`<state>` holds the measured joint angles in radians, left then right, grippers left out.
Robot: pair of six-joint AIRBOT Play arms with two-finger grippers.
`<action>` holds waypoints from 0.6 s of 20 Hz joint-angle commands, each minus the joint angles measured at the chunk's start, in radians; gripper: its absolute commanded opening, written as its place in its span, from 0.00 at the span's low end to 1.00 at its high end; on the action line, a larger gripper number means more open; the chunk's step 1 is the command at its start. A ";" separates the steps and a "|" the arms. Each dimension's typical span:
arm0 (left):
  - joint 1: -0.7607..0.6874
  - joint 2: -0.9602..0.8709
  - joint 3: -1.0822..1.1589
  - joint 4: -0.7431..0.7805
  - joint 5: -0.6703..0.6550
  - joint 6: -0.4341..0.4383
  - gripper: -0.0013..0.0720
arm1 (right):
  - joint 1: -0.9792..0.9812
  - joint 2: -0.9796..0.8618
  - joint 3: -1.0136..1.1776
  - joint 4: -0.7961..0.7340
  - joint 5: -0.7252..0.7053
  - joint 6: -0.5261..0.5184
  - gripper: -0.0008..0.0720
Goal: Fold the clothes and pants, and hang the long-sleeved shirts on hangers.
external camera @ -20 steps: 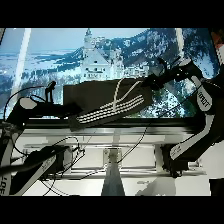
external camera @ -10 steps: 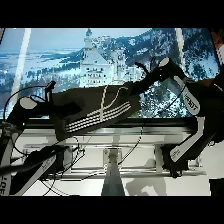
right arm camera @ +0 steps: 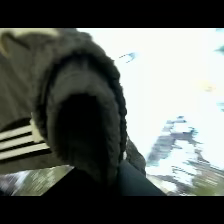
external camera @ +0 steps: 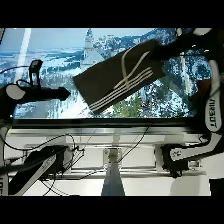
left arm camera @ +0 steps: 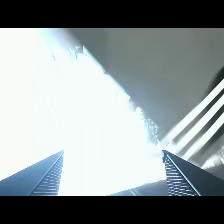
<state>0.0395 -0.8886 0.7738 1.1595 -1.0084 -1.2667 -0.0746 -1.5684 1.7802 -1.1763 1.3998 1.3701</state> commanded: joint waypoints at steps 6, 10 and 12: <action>0.000 0.000 0.062 0.044 0.029 0.000 0.96 | -0.433 0.336 0.181 -0.403 0.232 0.694 0.05; 0.000 0.000 0.062 0.044 0.029 -0.001 0.96 | -0.629 0.425 0.181 -0.404 0.362 0.742 0.05; 0.000 0.000 0.062 0.044 0.029 -0.001 0.96 | -0.698 0.462 0.181 -0.403 0.389 0.742 0.05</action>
<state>0.0395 -0.8886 0.8345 1.2022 -0.9802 -1.2667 -0.6586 -1.1656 1.9568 -1.5562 1.7096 2.0552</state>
